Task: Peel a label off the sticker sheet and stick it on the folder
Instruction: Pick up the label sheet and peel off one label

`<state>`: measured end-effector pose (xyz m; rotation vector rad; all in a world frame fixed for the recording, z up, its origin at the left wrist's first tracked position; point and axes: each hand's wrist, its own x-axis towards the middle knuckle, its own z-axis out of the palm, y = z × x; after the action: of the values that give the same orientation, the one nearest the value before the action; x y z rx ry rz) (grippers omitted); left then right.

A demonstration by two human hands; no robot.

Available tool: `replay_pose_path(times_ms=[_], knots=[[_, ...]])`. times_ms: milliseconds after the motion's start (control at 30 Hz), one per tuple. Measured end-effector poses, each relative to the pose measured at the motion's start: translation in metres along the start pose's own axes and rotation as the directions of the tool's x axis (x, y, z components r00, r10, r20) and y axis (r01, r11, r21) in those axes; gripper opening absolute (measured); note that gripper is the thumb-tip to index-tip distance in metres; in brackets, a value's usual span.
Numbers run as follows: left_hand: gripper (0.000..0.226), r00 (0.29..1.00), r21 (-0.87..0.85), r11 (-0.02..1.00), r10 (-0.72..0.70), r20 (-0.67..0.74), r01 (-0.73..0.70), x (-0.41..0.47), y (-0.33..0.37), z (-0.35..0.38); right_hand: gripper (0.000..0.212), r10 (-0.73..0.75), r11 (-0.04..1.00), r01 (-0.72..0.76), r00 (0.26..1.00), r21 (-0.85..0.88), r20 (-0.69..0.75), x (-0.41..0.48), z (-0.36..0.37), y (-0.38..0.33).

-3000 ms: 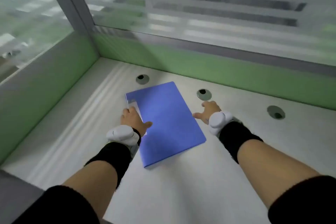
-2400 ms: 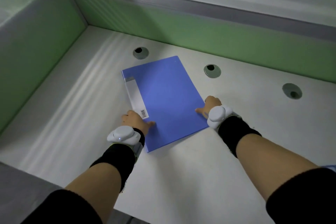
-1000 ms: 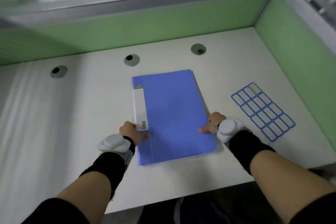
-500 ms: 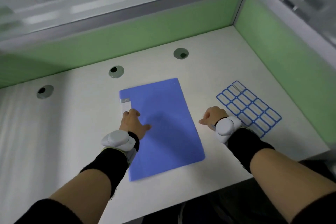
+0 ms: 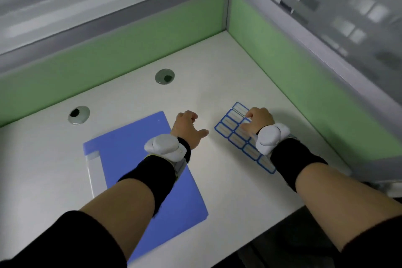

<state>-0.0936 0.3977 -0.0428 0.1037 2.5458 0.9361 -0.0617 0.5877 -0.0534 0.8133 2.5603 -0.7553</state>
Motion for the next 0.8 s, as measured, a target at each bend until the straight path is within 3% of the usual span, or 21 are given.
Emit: replay_pose_path(times_ms=[433,800], knots=[[0.055,0.997,0.087,0.994,0.056,0.060,-0.061,0.051,0.029,0.049,0.045,0.048,0.998,-0.044,0.995,0.049,-0.085,0.045,0.000,0.008],[0.054,0.998,0.091,0.995,0.026,0.053,-0.031,0.045,0.018,0.050,0.056,0.081,0.997,-0.081,0.995,0.001,0.056,0.049,0.002,-0.001]])
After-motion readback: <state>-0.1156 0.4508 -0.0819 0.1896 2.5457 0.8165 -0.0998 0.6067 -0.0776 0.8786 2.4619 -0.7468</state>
